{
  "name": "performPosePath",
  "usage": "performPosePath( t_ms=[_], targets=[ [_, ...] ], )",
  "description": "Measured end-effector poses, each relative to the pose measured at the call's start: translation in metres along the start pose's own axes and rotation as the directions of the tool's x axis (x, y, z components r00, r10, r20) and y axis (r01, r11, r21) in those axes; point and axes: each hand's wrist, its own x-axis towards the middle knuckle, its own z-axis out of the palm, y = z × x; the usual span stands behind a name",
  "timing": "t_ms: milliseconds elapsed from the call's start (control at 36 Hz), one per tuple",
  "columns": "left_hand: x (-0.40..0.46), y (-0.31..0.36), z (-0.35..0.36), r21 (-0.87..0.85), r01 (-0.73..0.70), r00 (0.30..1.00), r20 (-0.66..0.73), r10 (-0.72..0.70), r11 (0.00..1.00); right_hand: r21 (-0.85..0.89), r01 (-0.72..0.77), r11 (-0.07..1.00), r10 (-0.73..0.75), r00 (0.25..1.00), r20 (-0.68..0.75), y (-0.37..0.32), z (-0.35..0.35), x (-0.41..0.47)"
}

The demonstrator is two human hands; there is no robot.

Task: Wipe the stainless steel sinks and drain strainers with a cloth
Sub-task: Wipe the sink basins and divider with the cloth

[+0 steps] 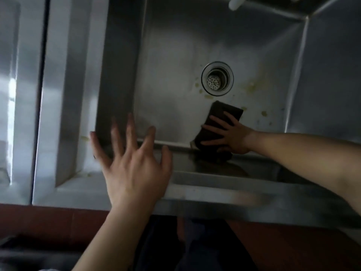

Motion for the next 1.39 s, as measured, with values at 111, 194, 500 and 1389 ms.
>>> performPosePath(
  t_ms=[111,194,500,1389],
  targets=[
    [-0.001,0.004,-0.003,-0.029,0.009,1.0,0.006,-0.008,1.0,0.03,-0.002,1.0,0.004,0.998,-0.062,-0.009,-0.009,0.016],
    [-0.002,0.004,-0.001,-0.055,0.002,1.0,-0.017,-0.003,0.998,0.04,0.042,0.998,-0.036,0.991,-0.129,-0.027,-0.031,0.047],
    [-0.002,0.001,0.008,-0.102,-0.151,0.986,-0.092,0.142,0.983,-0.036,0.173,0.984,-0.176,0.929,-0.325,-0.044,-0.108,0.151],
    [0.082,0.014,0.013,-0.196,-0.186,0.857,0.446,0.256,0.963,0.506,-0.375,0.777,0.495,0.86,-0.124,-0.018,-0.034,0.073]
  ],
)
